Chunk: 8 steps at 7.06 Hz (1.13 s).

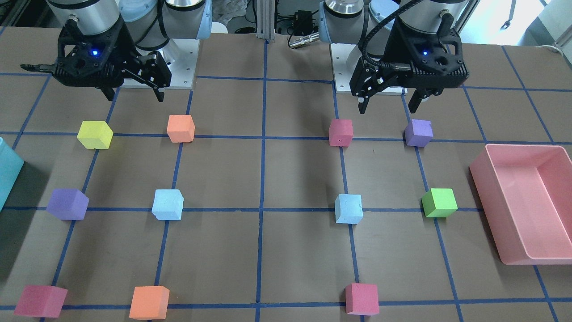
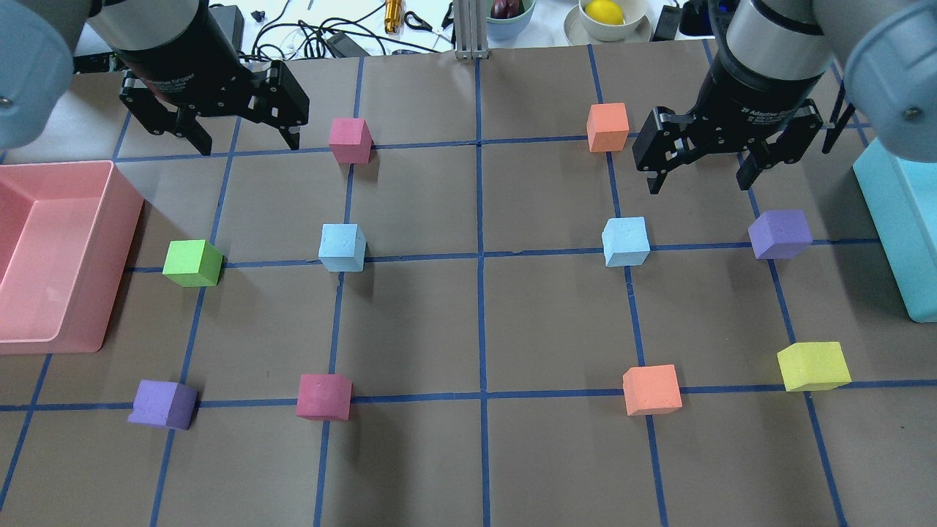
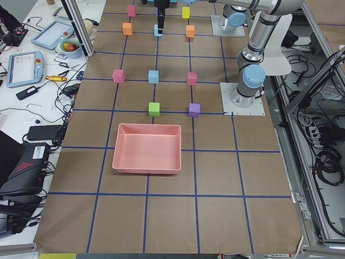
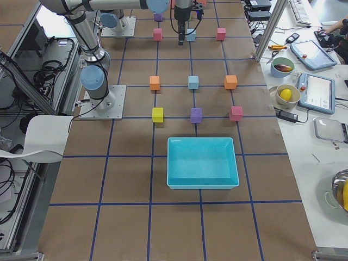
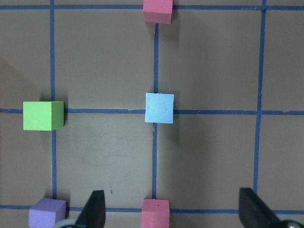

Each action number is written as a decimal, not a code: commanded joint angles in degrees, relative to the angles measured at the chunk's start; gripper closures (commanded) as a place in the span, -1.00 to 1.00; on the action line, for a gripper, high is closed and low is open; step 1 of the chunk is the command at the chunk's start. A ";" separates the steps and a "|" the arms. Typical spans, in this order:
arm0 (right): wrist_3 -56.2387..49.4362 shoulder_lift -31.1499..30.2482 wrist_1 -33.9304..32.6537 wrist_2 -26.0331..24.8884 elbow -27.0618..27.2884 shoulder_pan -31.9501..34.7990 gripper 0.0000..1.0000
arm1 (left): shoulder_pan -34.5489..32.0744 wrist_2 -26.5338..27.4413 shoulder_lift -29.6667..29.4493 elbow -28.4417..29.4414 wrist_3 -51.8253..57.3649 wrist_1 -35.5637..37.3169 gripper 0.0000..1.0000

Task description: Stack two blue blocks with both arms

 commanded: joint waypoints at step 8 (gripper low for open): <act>0.24 14.02 -21.23 -0.42 9.82 -0.35 -1.00 | 0.00 0.00 0.06 -0.13 0.00 0.00 -1.00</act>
